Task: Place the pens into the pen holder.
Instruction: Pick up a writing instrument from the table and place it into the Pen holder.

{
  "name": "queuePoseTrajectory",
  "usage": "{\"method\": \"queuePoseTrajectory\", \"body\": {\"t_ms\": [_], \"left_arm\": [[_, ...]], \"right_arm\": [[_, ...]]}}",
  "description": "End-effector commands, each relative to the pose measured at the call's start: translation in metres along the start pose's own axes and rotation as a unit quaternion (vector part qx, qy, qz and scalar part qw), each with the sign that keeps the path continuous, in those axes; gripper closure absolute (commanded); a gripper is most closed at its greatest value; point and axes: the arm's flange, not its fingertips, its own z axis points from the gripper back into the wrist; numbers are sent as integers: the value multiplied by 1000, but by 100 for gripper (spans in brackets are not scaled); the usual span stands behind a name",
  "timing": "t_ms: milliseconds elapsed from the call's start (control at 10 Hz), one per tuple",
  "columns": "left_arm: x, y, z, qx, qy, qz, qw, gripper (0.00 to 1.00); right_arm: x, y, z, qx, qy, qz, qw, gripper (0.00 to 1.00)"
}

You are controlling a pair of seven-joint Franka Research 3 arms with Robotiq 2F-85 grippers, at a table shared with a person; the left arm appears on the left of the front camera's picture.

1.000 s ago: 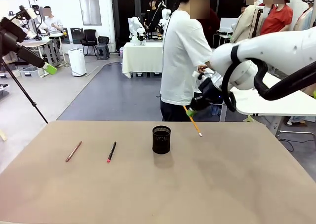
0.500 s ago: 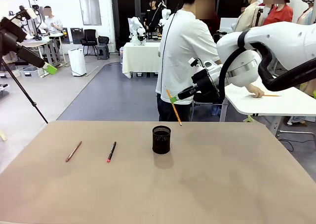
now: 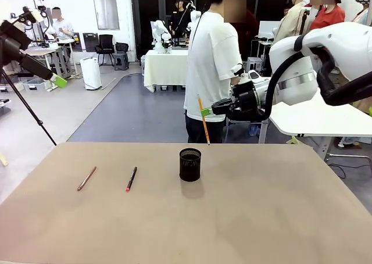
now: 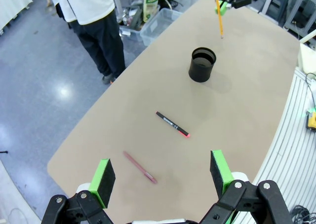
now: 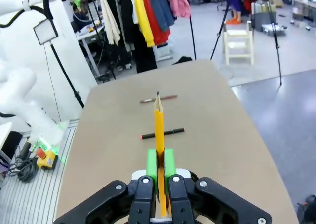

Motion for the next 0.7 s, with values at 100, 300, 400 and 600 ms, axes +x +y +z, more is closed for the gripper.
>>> {"method": "queuePoseTrajectory", "body": {"t_ms": [100, 300, 400, 600], "left_arm": [[0, 0, 0, 1, -4, -1, 1000, 0], [0, 0, 0, 1, -4, -1, 1000, 0], [0, 0, 0, 1, -4, -1, 1000, 0], [0, 0, 0, 1, -4, -1, 1000, 0]], "right_arm": [[0, 0, 0, 0, 0, 0, 1000, 100], [-2, -11, -9, 25, -36, 55, 998, 100], [-2, -23, -13, 41, -47, 58, 996, 100], [-12, -42, -26, 48, -55, 51, 996, 100]]}}
